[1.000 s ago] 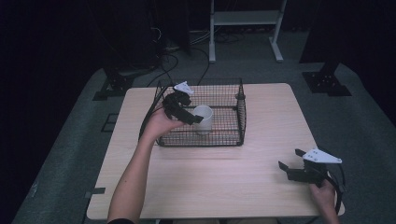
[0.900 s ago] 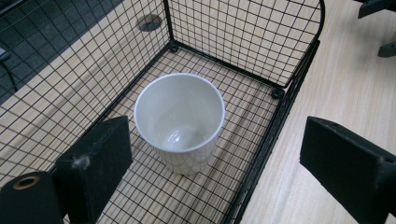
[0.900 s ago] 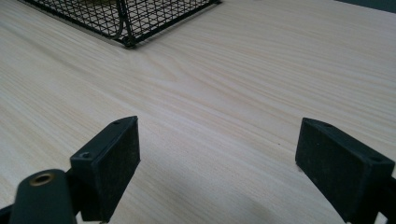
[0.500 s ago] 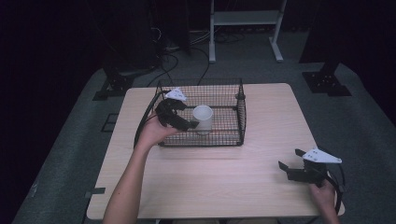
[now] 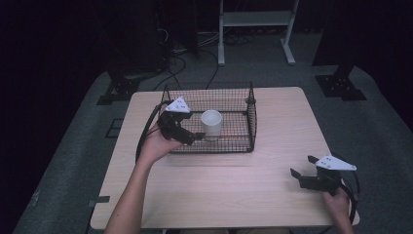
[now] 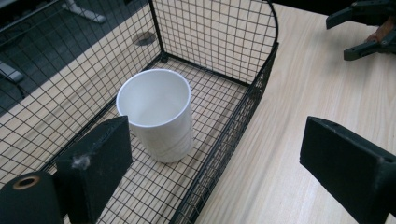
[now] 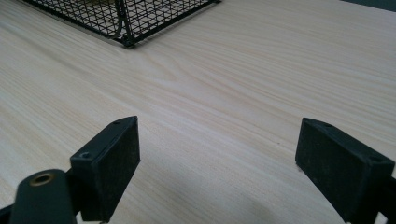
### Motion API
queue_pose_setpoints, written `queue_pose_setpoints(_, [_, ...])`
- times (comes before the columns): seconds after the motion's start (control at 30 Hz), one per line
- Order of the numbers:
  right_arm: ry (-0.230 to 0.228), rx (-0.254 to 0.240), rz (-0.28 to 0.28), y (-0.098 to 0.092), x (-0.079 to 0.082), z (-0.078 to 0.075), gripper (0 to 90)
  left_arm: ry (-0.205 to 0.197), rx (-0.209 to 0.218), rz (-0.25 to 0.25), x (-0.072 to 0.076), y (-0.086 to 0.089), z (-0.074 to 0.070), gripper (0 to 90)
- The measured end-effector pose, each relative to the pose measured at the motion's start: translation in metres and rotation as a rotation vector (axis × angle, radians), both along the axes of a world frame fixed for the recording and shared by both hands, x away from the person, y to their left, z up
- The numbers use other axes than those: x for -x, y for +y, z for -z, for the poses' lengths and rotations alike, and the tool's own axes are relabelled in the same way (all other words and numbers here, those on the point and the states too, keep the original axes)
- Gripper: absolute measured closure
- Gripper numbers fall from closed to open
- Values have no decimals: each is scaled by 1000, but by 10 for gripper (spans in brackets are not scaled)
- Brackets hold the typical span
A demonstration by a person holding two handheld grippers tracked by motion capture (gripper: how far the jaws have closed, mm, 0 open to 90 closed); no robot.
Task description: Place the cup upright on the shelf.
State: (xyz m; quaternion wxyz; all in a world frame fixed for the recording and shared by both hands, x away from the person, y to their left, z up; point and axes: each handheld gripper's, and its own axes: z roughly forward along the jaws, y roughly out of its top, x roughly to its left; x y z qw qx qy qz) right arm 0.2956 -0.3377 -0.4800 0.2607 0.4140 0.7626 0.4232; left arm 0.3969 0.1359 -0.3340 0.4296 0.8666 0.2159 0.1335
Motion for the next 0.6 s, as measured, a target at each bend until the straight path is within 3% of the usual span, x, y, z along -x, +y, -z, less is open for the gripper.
queue_pose_setpoints(0.33, [-1,1,0,0,0,0,131,-19,26,10,20,4,6,84])
queue_pose_setpoints(0.6, [-2,5,1,0,0,0,131,-10,36,10,30,7,13,84])
